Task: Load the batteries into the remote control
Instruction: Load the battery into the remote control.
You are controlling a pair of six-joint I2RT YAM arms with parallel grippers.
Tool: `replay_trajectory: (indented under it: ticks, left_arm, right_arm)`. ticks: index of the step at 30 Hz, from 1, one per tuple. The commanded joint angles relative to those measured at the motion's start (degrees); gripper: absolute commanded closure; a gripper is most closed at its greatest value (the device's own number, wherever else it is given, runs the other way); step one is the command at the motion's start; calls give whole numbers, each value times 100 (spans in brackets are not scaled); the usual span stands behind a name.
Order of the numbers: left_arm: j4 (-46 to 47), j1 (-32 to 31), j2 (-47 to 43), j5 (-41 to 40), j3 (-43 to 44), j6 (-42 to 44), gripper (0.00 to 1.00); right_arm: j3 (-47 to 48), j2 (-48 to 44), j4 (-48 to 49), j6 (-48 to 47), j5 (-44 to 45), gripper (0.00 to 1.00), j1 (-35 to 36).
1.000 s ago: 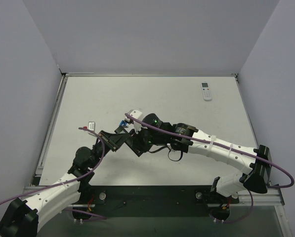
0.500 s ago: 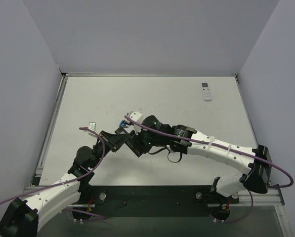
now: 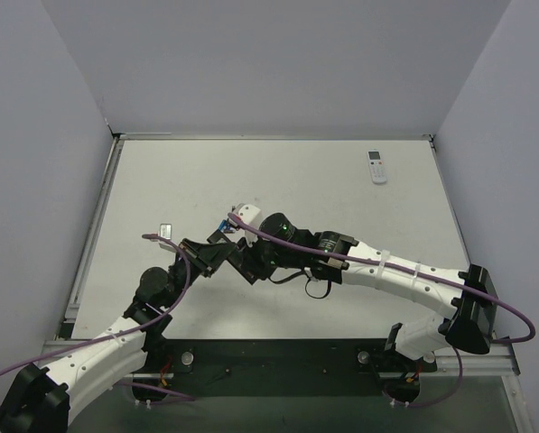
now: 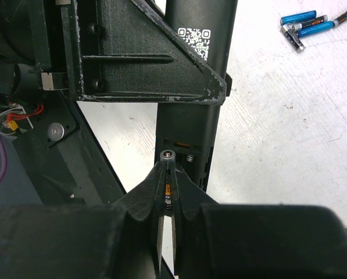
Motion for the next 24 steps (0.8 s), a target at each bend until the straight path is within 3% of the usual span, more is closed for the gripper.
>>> replay_trajectory:
  ticks: [1, 15, 24]
  left_arm:
    - [1355, -41, -178, -188, 333, -342, 100]
    - [2042, -41, -239, -619, 386, -491, 100]
    - [1910, -41, -169, -277, 579, -236, 100]
  right_arm:
    - [-303, 57, -220, -41, 14, 99, 81]
    - [-831, 31, 97, -77, 119, 100, 107]
    - [-875, 127, 97, -85, 199, 100, 107]
